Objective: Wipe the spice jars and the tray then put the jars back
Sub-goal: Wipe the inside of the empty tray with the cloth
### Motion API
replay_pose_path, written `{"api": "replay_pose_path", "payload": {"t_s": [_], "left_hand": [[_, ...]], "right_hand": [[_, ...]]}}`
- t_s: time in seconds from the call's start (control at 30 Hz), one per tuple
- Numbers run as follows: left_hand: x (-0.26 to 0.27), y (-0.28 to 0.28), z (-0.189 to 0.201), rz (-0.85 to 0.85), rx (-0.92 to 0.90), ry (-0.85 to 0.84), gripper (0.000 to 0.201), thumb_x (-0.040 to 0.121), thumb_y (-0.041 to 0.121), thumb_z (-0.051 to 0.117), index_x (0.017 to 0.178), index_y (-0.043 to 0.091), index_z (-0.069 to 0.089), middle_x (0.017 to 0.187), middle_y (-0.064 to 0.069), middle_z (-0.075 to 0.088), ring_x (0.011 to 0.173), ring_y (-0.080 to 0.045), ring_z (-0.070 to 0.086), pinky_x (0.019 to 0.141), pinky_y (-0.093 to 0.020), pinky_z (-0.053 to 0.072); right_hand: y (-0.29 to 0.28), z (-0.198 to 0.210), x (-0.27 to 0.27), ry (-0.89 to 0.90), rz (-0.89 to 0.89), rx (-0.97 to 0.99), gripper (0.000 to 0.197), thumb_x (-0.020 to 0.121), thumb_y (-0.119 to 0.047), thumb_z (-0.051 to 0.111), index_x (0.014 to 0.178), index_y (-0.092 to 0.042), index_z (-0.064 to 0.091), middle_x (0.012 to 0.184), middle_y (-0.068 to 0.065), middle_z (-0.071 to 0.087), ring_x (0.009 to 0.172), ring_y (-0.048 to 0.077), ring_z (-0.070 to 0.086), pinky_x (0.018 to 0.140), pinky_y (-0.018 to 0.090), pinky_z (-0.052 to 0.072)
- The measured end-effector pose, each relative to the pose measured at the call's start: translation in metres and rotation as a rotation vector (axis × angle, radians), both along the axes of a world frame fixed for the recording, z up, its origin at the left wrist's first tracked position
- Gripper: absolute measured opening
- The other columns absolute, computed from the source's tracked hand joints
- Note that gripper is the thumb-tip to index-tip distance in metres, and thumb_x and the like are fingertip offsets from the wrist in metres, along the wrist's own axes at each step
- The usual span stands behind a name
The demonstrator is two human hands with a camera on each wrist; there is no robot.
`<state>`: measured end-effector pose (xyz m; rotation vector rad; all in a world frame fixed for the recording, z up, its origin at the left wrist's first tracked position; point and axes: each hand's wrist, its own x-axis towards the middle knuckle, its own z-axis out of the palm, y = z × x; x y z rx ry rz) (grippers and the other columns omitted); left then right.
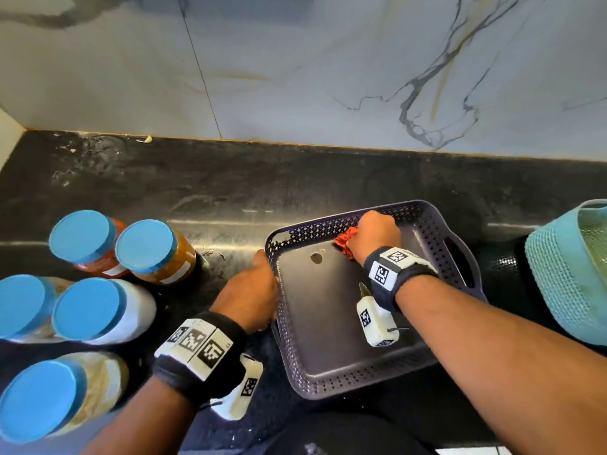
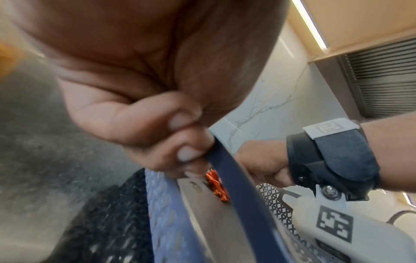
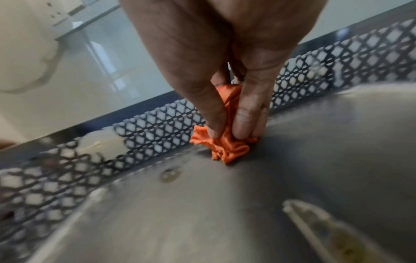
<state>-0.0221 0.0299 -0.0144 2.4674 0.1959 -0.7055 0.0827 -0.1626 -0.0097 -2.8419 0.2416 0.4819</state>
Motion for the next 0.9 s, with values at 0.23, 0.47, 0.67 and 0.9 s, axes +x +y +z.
{"api": "replay_pose_path", "payload": {"t_s": [0.23, 0.47, 0.67, 0.9], "left_hand": [[0.002, -0.004, 0.000, 0.036, -0.002, -0.021, 0.013, 0.107, 0.026, 0.037, 0.114, 0.015, 0.034, 0.093, -0.012, 0.066, 0.084, -0.033, 0.065, 0.075, -0.041, 0.049], [-0.003, -0.005, 0.004, 0.063, 0.000, -0.055, 0.012, 0.107, 0.026, 0.039, 0.110, 0.016, 0.033, 0.102, -0.018, 0.068, 0.099, -0.040, 0.069, 0.082, -0.043, 0.051], [-0.009, -0.014, 0.001, 0.146, 0.001, -0.109, 0.021, 0.103, 0.018, 0.041, 0.121, 0.009, 0.036, 0.110, -0.024, 0.069, 0.101, -0.045, 0.067, 0.088, -0.050, 0.052], [-0.008, -0.017, -0.004, 0.163, 0.033, -0.112, 0.025, 0.102, 0.019, 0.046, 0.122, 0.009, 0.035, 0.114, -0.027, 0.068, 0.106, -0.046, 0.066, 0.090, -0.050, 0.052]], "right_hand": [[0.067, -0.010, -0.031, 0.070, 0.406, 0.074, 0.020, 0.097, -0.023, 0.062, 0.099, -0.004, 0.070, 0.108, 0.014, 0.067, 0.104, 0.031, 0.066, 0.086, 0.035, 0.052], [0.072, -0.021, -0.023, 0.048, 0.827, -0.021, 0.027, 0.094, -0.013, 0.057, 0.116, -0.001, 0.068, 0.119, 0.017, 0.060, 0.112, 0.034, 0.062, 0.096, 0.037, 0.050], [0.069, -0.008, -0.025, 0.078, 0.931, -0.027, 0.026, 0.090, -0.019, 0.065, 0.110, -0.002, 0.067, 0.116, 0.016, 0.065, 0.109, 0.036, 0.064, 0.091, 0.034, 0.048], [0.036, 0.010, -0.075, 0.326, 1.136, -0.087, 0.017, 0.089, -0.011, 0.066, 0.105, -0.007, 0.069, 0.115, 0.011, 0.061, 0.104, 0.029, 0.061, 0.072, 0.025, 0.033]]}}
